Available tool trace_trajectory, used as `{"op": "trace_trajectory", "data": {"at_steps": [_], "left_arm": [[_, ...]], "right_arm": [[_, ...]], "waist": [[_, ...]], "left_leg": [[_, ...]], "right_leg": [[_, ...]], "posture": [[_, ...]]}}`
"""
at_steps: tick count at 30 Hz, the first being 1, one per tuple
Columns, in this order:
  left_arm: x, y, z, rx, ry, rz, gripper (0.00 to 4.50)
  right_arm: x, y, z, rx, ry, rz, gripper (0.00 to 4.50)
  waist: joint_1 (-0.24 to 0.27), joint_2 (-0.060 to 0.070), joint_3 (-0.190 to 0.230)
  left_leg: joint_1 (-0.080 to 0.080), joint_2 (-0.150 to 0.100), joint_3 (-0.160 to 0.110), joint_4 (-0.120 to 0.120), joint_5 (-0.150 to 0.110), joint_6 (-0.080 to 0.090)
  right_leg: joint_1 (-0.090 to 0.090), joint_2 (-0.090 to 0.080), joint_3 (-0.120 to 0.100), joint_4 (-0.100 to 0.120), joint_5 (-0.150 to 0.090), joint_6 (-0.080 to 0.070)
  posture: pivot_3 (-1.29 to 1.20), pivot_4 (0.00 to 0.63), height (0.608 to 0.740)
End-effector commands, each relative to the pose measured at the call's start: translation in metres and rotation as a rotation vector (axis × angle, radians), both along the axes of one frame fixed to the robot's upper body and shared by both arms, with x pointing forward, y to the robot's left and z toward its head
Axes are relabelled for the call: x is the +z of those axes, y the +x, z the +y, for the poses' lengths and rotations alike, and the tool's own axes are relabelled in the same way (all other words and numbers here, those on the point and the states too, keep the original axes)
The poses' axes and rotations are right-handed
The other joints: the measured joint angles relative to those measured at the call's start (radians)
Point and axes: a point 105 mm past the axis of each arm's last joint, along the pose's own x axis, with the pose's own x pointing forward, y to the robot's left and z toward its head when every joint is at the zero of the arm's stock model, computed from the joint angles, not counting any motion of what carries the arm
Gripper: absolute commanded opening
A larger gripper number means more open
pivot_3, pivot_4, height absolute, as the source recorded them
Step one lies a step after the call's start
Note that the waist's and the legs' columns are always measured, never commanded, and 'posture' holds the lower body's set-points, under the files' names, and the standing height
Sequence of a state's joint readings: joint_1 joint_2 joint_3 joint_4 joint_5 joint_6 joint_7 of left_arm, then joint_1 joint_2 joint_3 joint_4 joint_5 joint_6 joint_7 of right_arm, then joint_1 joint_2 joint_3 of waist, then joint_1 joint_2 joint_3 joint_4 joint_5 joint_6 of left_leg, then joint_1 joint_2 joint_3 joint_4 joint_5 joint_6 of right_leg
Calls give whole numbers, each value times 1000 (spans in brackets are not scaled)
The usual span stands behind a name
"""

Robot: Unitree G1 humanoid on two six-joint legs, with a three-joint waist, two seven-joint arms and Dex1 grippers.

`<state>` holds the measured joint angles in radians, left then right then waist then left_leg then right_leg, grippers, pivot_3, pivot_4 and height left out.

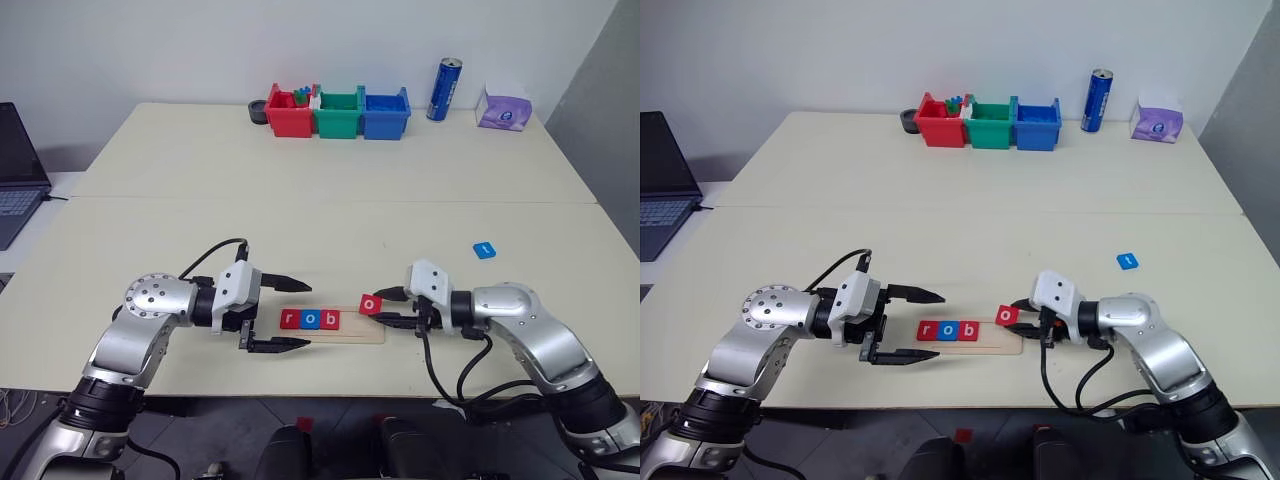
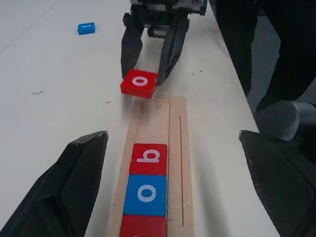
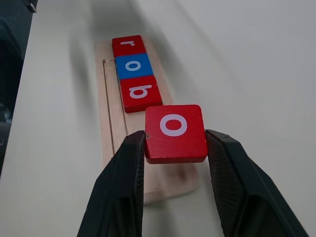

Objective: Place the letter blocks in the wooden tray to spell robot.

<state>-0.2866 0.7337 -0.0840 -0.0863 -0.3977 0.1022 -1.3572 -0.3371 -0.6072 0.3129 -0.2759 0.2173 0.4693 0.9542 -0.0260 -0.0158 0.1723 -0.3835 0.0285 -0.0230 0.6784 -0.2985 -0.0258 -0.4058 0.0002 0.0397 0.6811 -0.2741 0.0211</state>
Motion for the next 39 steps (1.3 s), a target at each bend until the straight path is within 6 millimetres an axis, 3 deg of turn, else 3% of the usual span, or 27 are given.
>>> {"op": "trace_trajectory", "data": {"at_steps": [1,12,39], "left_arm": [[12,-1,-1,-3,-20,-46,4500],[8,-4,-6,-22,-22,-38,4500],[5,-8,-11,-64,-14,-50,4500]], "right_arm": [[7,0,8,31,0,-42,1447],[-4,1,26,69,-16,-31,1447],[-11,0,34,125,-45,-14,1447]], "waist": [[-1,0,0],[-2,0,0],[-3,0,0]], "left_leg": [[0,0,0,0,0,0],[0,0,0,0,0,0],[0,0,0,0,0,0]], "right_leg": [[0,0,0,0,0,0],[0,0,0,0,0,0],[0,0,-1,0,0,0]], "posture": [[0,150,740],[0,150,740],[0,150,740]]}}
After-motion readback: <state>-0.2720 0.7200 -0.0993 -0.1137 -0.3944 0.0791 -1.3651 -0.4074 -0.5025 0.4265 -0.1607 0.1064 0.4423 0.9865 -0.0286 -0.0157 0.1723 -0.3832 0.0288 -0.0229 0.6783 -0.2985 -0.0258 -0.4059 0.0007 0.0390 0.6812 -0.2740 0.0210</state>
